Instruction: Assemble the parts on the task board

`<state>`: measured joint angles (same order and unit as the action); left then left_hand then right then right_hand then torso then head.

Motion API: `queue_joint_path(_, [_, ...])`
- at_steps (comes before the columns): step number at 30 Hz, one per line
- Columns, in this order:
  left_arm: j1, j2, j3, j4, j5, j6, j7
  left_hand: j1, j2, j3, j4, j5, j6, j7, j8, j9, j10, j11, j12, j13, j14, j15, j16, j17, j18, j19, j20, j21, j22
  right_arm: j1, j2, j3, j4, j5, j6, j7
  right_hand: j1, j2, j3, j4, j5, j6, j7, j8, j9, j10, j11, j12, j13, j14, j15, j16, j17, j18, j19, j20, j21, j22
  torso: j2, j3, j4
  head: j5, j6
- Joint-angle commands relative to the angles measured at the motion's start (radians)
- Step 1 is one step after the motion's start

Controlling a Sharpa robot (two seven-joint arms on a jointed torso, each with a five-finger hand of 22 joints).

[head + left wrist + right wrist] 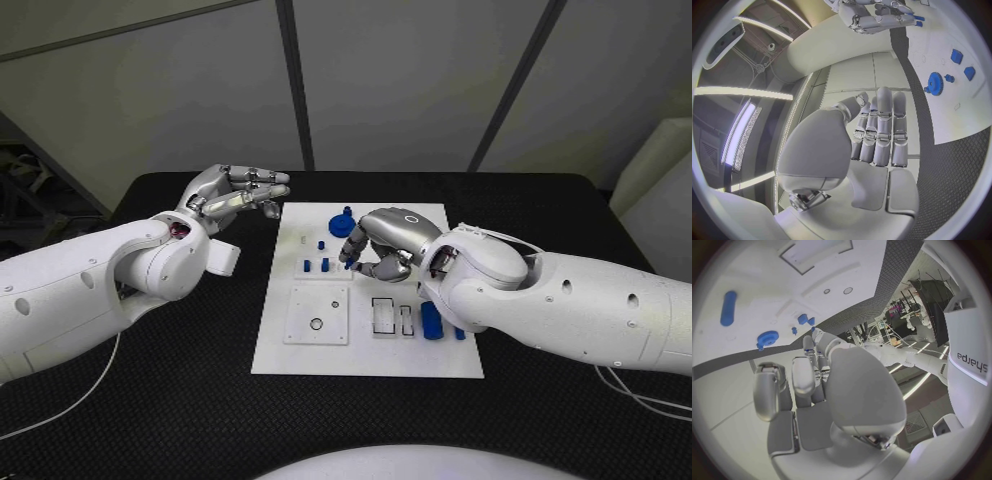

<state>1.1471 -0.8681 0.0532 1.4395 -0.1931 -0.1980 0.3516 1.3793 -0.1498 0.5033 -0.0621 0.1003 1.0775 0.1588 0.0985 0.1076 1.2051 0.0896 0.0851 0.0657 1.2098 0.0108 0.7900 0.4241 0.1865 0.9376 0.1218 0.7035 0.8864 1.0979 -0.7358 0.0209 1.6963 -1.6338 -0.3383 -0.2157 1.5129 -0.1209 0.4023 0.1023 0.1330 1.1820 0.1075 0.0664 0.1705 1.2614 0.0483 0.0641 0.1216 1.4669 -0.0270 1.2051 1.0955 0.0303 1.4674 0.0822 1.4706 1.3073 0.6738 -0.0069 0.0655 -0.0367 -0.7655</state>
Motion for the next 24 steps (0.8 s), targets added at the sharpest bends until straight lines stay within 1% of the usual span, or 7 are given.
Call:
queue_joint_path(1, [0.001,0.003,0.001,0.004,0.025,0.01,0.004,0.0,0.009,-0.005,-0.003,0.006,0.006,-0.001,0.003,0.001,0.007,0.002,0.005,0.001,0.004,0.0,-0.006,-0.001,-0.004,0.005,-0.003,0.0,0.0,-0.018,0.015,-0.001,-0.012,-0.011,0.038,0.014,-0.012,-0.001,0.004,0.0,0.001,0.005,0.003,0.0,0.001,-0.001,0.002,-0.003,-0.001,0.025,-0.005,-0.004,-0.001,-0.005,0.052,-0.005,0.001,0.19,0.001,0.0,-0.0015,0.016,-0.006])
queue_joint_path(3, [0.001,0.003,0.0,0.007,0.028,0.01,0.004,0.0,0.009,-0.005,-0.003,0.006,0.007,-0.001,0.003,0.001,0.007,0.002,0.005,0.001,0.004,0.0,-0.007,-0.001,-0.004,0.005,-0.003,0.0,0.0,-0.03,0.026,-0.002,-0.021,-0.018,0.05,0.013,-0.012,-0.001,0.004,0.0,0.001,0.005,0.003,0.0,0.001,-0.001,0.002,-0.003,-0.001,0.025,-0.005,-0.004,-0.001,-0.005,0.052,-0.005,0.001,0.19,0.001,0.0008,-0.0011,0.019,-0.009])
queue_joint_path(4, [0.001,0.003,0.0,0.007,0.029,0.01,0.003,0.0,0.01,-0.005,-0.003,0.006,0.007,-0.001,0.003,0.001,0.007,0.002,0.005,0.001,0.004,0.0,-0.007,-0.002,-0.004,0.006,-0.003,0.0,0.0,-0.033,0.03,-0.002,-0.024,-0.02,0.053,0.012,-0.012,-0.001,0.004,0.0,0.001,0.005,0.003,0.0,0.001,-0.001,0.002,-0.003,-0.001,0.025,-0.005,-0.004,-0.001,-0.005,0.052,-0.005,0.001,0.191,0.001,0.002,-0.0013,0.02,-0.01])
queue_joint_path(8, [0.001,0.003,0.0,0.008,0.031,0.013,-0.001,-0.001,0.009,-0.006,-0.003,0.006,0.007,0.0,0.003,0.001,0.006,0.002,0.005,0.001,0.004,0.0,-0.008,-0.002,-0.004,0.006,-0.003,0.0,-0.001,-0.049,0.049,-0.006,-0.037,-0.037,0.073,0.007,-0.013,-0.001,0.005,-0.001,0.001,0.004,0.003,0.0,0.001,-0.002,0.003,-0.003,-0.001,0.025,-0.005,-0.004,-0.001,-0.005,0.053,-0.005,0.003,0.192,0.001,0.0036,-0.0015,0.027,-0.015])
queue_joint_path(14, [0.001,0.005,0.0,0.009,0.032,0.016,-0.002,-0.001,0.009,-0.006,-0.003,0.006,0.007,0.0,0.003,0.001,0.006,0.002,0.005,0.001,0.004,0.0,-0.008,-0.002,-0.004,0.006,-0.003,0.0,-0.001,-0.056,0.062,-0.009,-0.05,-0.05,0.087,0.0,-0.013,-0.001,0.006,-0.001,0.001,0.004,0.003,0.0,0.001,-0.002,0.003,-0.003,-0.002,0.025,-0.005,-0.004,-0.001,-0.005,0.054,-0.005,0.004,0.192,0.0,0.0031,-0.0021,0.034,-0.022])
queue_joint_path(20, [0.001,0.003,-0.001,0.008,0.033,0.017,-0.002,-0.002,0.01,-0.006,-0.003,0.006,0.007,0.0,0.003,0.001,0.006,0.003,0.005,0.001,0.004,0.001,-0.008,-0.002,-0.004,0.006,-0.003,-0.001,-0.001,-0.058,0.071,-0.009,-0.055,-0.054,0.089,0.0,-0.013,-0.001,0.007,-0.001,0.001,0.004,0.004,-0.001,0.001,-0.003,0.003,-0.003,-0.002,0.025,-0.005,-0.004,-0.002,-0.005,0.053,-0.005,0.003,0.192,0.001,0.0043,-0.0031,0.042,-0.027])
queue_joint_path(24, [0.001,0.003,-0.001,0.007,0.033,0.017,-0.003,-0.002,0.01,-0.006,-0.003,0.006,0.007,0.0,0.003,0.001,0.006,0.003,0.005,0.001,0.004,0.001,-0.008,-0.002,-0.004,0.006,-0.003,-0.001,-0.001,-0.059,0.076,-0.009,-0.054,-0.055,0.091,0.002,-0.014,0.0,0.008,-0.002,0.002,0.004,0.004,-0.001,0.001,-0.003,0.003,-0.003,-0.002,0.025,-0.005,-0.004,-0.002,-0.005,0.054,-0.005,0.004,0.192,0.001,0.0032,-0.0013,0.042,-0.031])
